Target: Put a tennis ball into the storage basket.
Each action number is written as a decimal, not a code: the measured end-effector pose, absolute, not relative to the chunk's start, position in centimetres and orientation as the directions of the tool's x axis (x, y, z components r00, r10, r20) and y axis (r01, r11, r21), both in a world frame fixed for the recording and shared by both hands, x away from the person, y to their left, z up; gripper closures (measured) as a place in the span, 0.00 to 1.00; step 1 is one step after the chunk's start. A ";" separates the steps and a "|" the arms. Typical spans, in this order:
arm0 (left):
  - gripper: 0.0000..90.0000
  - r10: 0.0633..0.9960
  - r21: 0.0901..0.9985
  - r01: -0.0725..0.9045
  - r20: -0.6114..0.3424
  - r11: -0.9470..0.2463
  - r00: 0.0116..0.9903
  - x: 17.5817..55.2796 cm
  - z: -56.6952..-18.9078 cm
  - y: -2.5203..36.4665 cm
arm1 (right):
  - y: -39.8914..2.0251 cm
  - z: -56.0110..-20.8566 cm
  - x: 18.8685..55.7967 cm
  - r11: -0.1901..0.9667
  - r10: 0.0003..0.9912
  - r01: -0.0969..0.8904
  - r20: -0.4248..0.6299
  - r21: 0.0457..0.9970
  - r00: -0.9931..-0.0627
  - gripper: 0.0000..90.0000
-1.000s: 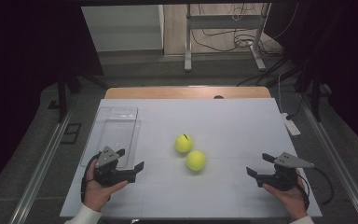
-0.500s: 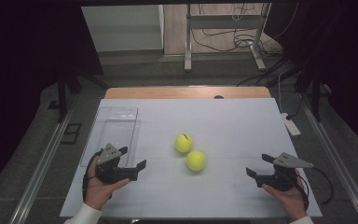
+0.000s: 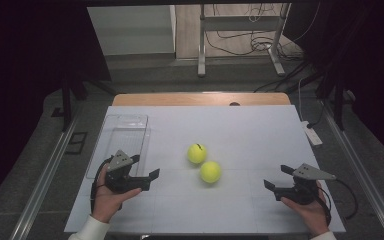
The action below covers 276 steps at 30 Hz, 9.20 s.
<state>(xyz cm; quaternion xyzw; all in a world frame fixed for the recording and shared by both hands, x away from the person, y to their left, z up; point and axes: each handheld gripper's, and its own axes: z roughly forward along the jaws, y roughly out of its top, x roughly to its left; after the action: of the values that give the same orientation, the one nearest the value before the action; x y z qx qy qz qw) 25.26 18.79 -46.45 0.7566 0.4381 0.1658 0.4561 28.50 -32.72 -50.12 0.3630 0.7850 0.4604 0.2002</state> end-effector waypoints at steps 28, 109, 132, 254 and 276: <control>0.14 0.784 0.823 0.515 -0.149 -0.240 0.603 26.8 -45.5 17.2 | -32.8 -50.2 28.5 0.316 0.758 0.390 0.016 0.865 -0.652 0.14; 0.14 0.709 0.756 0.550 -0.165 -0.355 0.686 32.6 -45.3 9.8 | -32.7 -50.4 28.4 0.330 0.757 0.393 0.009 0.858 -0.653 0.14; 0.14 0.726 0.757 0.557 -0.164 -0.342 0.668 34.7 -45.4 8.9 | -32.6 -50.4 28.5 0.327 0.755 0.394 0.013 0.859 -0.655 0.14; 0.31 0.720 0.747 0.572 -0.185 -0.339 0.669 38.2 -47.0 8.1 | -32.6 -50.5 28.5 0.338 0.757 0.391 -0.001 0.856 -0.653 0.15; 0.31 0.722 0.783 0.546 -0.190 -0.297 0.665 37.3 -45.4 9.4 | -32.6 -50.5 28.4 0.347 0.756 0.387 -0.011 0.854 -0.654 0.15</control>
<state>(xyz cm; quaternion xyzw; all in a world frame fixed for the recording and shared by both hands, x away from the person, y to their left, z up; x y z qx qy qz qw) 37.25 9.39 -45.44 0.7989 0.3970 0.0998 0.4406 28.44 -32.56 -50.45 0.3601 0.7940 0.4435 0.2078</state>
